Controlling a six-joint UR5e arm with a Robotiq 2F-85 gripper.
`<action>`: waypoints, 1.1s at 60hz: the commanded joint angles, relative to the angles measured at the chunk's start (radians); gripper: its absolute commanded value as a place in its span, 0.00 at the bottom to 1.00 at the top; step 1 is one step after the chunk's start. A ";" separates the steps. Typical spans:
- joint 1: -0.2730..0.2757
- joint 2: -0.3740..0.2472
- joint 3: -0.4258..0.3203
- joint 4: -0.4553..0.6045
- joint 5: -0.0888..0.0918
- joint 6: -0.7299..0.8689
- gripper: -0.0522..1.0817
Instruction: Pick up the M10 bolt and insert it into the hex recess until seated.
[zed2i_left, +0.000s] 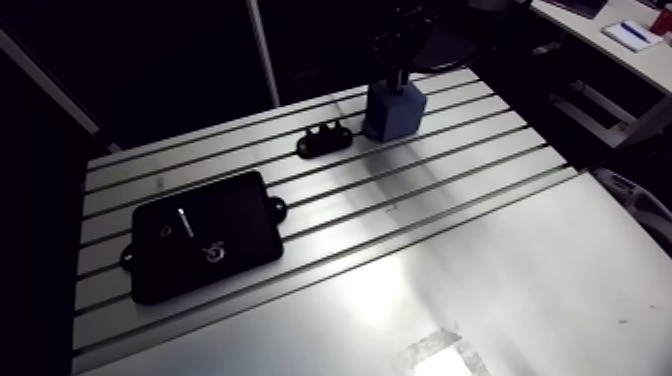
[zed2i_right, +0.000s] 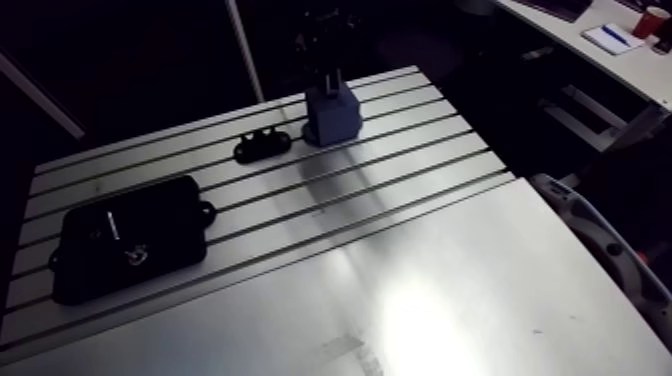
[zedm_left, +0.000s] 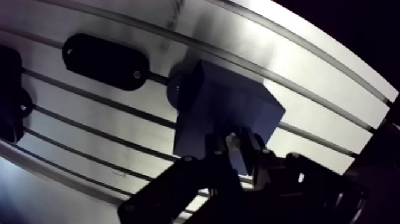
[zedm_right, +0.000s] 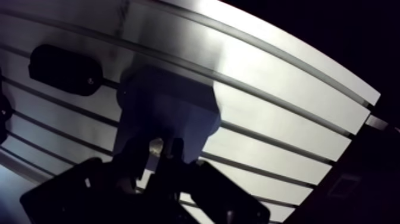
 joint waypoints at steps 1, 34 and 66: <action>0.000 -0.001 0.000 0.001 0.000 -0.031 0.69; -0.001 -0.001 0.000 0.009 -0.001 -0.096 0.69; -0.003 -0.001 0.000 0.017 -0.002 -0.150 0.69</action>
